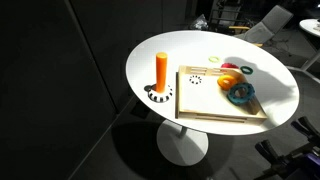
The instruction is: Put the red ring in the box
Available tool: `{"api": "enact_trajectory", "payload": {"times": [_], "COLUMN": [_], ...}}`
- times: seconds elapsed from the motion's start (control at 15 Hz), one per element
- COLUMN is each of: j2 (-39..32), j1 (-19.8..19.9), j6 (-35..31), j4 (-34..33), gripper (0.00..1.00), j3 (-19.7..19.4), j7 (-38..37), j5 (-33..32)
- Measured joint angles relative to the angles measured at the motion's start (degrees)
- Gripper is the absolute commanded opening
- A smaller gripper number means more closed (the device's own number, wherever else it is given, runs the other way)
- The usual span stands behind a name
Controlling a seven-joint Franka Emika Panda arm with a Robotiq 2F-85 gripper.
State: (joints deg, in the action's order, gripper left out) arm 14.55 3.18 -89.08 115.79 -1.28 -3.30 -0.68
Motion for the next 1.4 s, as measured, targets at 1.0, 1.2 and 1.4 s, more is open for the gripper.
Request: {"api": "enact_trajectory", "payload": {"times": [1.0, 1.2, 1.4], "j2": [-6.7, -10.6, -14.9], "j1": [0.1, 0.2, 0.6], "j6": [-7.5, -12.7, -17.8], "j4": [-0.3, -0.2, -0.1], "gripper": [1.0, 1.0, 1.0], "j3": [-1.4, -2.2, -2.8], "j7": [0.0, 0.0, -0.2], "j5": [0.0, 0.0, 0.0]}}
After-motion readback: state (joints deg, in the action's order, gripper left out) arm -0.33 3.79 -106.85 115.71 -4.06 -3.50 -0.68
